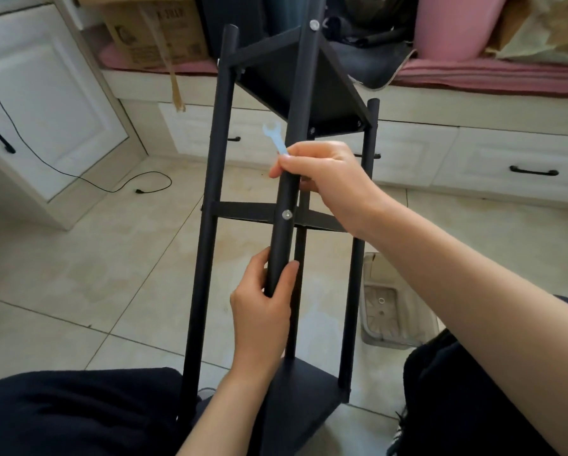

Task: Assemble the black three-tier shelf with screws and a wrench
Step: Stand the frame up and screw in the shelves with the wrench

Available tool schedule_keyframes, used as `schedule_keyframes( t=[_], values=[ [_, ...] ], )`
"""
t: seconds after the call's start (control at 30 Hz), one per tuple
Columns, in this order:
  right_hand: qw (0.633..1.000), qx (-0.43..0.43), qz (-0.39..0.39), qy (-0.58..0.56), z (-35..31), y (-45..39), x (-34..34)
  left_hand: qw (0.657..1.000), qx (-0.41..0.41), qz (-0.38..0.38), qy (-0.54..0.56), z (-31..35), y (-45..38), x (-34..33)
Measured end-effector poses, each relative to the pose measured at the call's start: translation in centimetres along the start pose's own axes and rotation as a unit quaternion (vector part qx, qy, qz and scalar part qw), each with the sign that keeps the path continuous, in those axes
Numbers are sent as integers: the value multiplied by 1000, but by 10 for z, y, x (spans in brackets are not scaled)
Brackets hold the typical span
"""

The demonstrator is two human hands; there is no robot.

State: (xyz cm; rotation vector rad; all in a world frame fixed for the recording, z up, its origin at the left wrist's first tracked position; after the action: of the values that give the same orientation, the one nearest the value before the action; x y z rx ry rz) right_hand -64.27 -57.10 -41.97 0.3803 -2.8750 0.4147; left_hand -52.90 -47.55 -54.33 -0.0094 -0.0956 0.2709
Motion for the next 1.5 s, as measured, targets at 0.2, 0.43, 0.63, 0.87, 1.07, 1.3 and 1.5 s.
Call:
schedule_keyframes(
  t=[0.2, 0.43, 0.63, 0.87, 1.07, 1.3, 1.5],
  values=[
    [996, -43, 40, 66, 16, 12, 11, 1000, 9, 3, 9, 5, -11, 8],
    [981, -148, 12, 123, 54, 47, 3, 1000, -2, 13, 0, 2, -24, 12],
    [972, -228, 3, 50, 79, 61, -34, 1000, 8, 19, 12, -2, -30, 18],
    [980, -197, 23, -6, 81, 37, -60, 999, 5, 18, 26, -2, -36, 18],
    [982, -172, 67, -43, 87, 29, -63, 1000, -5, 8, 23, -4, -38, 13],
    [983, -150, 78, -72, 91, 30, -55, 1000, 1, 0, 31, -2, -38, 10],
    [986, -147, 69, -44, 89, 28, -49, 999, 8, -11, 36, -3, -37, 10]
  ],
)
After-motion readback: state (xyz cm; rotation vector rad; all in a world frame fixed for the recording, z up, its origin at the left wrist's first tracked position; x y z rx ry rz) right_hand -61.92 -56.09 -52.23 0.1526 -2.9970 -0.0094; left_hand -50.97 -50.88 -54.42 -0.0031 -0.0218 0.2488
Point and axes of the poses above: each hand's wrist, its own y-axis away from the middle knuckle, its own x-axis out of the back of the hand, z = x × y, the point moved 2 cm from there along -y, towards the middle knuckle, and after that the axes turned 6 degrees about x, right-handed, at the moved point
